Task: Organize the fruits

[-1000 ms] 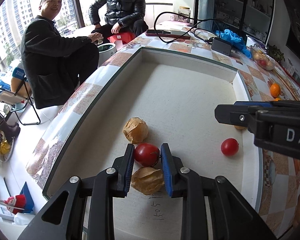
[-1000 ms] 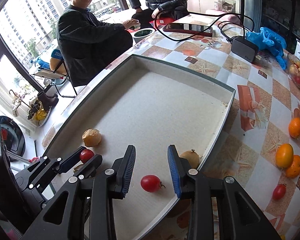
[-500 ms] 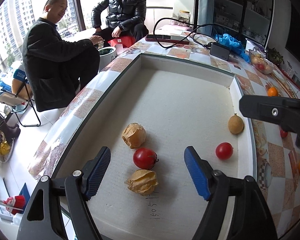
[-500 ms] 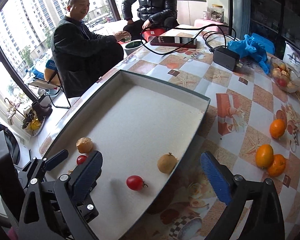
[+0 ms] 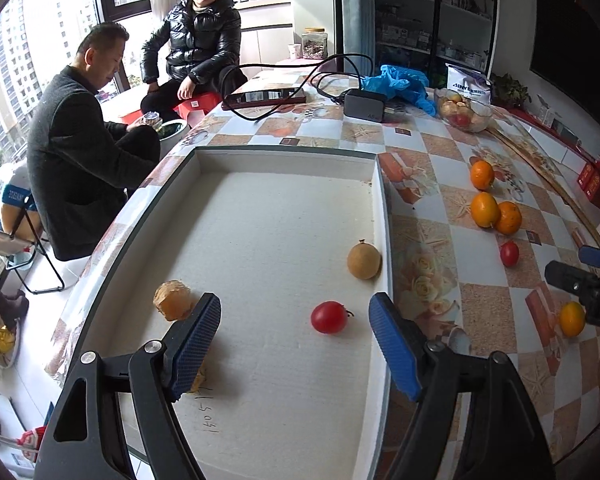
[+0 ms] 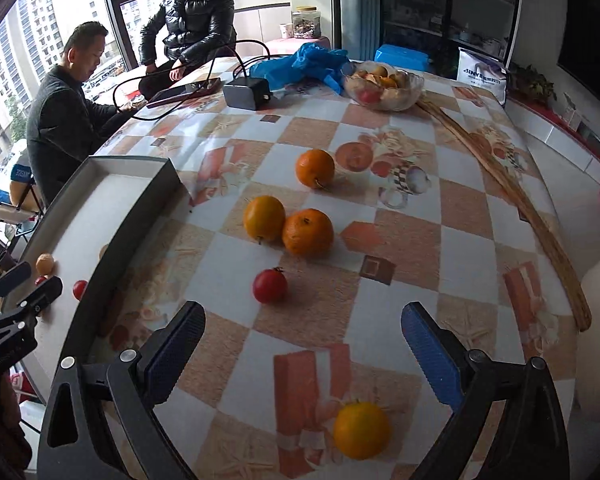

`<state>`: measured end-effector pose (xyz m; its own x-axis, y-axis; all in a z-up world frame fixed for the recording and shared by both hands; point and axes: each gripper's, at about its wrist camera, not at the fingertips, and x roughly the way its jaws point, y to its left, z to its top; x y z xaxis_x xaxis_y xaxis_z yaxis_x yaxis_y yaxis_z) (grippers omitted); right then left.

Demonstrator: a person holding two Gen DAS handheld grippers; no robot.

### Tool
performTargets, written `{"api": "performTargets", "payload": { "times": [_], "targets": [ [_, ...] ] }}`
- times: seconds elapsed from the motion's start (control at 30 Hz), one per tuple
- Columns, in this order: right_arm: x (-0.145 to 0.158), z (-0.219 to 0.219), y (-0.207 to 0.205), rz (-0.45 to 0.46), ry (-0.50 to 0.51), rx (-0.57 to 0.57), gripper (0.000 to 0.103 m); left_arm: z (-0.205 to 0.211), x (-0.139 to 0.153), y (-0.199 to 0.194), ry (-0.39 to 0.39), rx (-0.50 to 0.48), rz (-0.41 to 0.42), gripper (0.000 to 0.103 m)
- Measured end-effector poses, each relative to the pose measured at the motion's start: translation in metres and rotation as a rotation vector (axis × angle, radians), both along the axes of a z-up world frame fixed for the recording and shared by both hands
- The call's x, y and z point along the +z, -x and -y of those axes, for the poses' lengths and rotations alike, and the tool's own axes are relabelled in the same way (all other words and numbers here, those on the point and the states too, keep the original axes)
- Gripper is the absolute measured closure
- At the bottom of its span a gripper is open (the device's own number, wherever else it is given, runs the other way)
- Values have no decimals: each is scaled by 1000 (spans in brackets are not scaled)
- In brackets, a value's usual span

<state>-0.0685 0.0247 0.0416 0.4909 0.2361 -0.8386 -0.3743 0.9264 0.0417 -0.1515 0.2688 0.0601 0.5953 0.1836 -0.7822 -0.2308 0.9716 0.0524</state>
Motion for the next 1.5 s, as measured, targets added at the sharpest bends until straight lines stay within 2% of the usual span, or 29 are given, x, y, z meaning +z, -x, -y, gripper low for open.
{"api": "performTargets", "payload": {
  "times": [0.13,0.2,0.23,0.3,0.33,0.37,0.4,0.43,0.83,1.03,1.2,1.37,1.5],
  "targets": [
    [-25,8,19,9,86,22,4,25,-1,-4,2,-52,3,23],
    [-37,8,22,-1,92,26,4,35,-3,-6,3,-66,-8,23],
    [-39,8,23,-5,71,30,12,39,-5,-7,7,-72,-12,23],
    [-38,9,25,20,58,18,20,46,-7,-8,9,-84,-19,23],
    [-37,9,25,27,51,17,29,49,-7,-9,6,-89,-23,23],
    [-35,9,25,36,50,13,44,52,-8,-9,3,-95,-25,23],
    [-33,9,25,39,47,11,52,54,-7,-10,2,-100,-26,23],
    [-32,10,25,34,32,13,72,56,-7,-10,0,-104,-23,23],
    [-20,7,21,23,-43,23,76,62,-7,-13,5,-118,-20,23],
    [-11,4,10,-35,-151,37,76,67,-11,-6,-13,-148,-7,23],
    [-2,-3,-4,-93,-247,48,76,77,-16,6,-14,-214,17,23],
    [10,-33,-15,-99,-240,88,76,96,-21,21,-33,-327,28,23],
    [6,-36,-13,-87,-149,85,74,102,-30,25,-22,-349,10,23]
  ]
}}
